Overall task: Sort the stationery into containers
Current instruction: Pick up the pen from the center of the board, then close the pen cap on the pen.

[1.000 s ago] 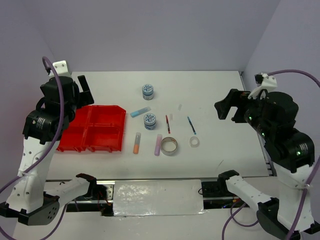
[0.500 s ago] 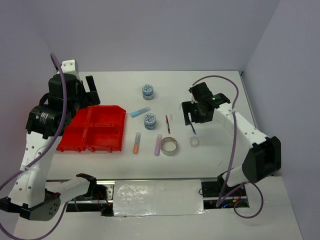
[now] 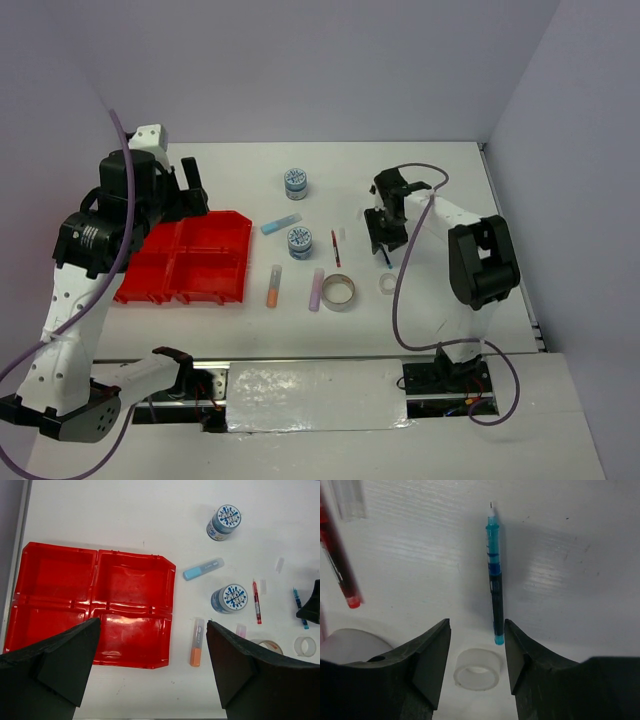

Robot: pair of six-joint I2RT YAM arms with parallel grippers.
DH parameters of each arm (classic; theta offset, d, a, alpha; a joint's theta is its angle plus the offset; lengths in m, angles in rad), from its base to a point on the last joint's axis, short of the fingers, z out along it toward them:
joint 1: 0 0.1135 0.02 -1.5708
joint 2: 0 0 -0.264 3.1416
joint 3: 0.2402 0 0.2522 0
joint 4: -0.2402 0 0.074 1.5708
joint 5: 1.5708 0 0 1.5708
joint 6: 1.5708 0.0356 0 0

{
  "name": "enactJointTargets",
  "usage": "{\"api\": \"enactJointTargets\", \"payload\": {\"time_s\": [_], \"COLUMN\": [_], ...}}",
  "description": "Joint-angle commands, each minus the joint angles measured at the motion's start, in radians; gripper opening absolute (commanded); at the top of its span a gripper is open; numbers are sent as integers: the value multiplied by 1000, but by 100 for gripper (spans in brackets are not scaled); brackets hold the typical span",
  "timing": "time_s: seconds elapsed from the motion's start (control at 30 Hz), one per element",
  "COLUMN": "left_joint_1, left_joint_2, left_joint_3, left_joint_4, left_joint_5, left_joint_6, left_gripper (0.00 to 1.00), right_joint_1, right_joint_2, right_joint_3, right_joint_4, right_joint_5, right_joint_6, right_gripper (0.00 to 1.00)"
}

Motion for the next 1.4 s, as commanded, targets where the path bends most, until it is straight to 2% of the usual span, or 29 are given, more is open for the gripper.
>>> {"api": "enactJointTargets", "payload": {"time_s": [0.0,0.23,0.43,0.53,0.6,0.7,0.77,0.8,0.83,0.9,0.93,0.97,1.1,1.27,1.3,1.37], "left_joint_1": [0,0,0,0,0,0,-7,-16,-66,-135,-195,-220,-287,-327,-350,-373], "left_joint_2": [-13,-11,-1,21,47,100,165,195,269,358,457,508,743,1008,1083,1151], "left_joint_3": [-1,-12,15,48,84,140,187,207,228,319,389,423,554,650,707,773], "left_joint_4": [18,33,38,33,30,53,73,85,89,86,76,75,113,262,268,283], "left_joint_5": [27,54,60,64,70,146,245,266,266,232,222,225,243,352,361,352], "left_joint_6": [-8,-3,-5,-12,-32,-65,-84,-109,-120,-131,-132,-134,-146,-106,-92,-47], "left_gripper": [99,99,99,99,99,99,99,99,99,99,99,99,97,88,87,81], "right_joint_1": [0,-18,-17,-17,-20,-38,-83,-103,-130,-149,-160,-166,-172,-172,-172,-172], "right_joint_2": [38,124,157,176,179,148,96,14,-37,-190,-241,-337,-542,-770,-799,-873], "right_joint_3": [48,56,46,69,75,65,54,31,17,-4,-4,2,17,-81,-95,-121], "right_joint_4": [45,39,50,18,10,25,63,80,99,119,108,99,30,-16,-34,-55], "right_joint_5": [-16,41,23,32,27,-46,-131,-148,-155,-97,-68,-12,67,-91,-114,-138], "right_joint_6": [-22,-27,-13,-19,-22,5,68,100,128,202,234,243,304,364,370,367], "right_gripper": [53,45,37,27,0,0,0,0,0,0,0,0,0,0,0,0]}}
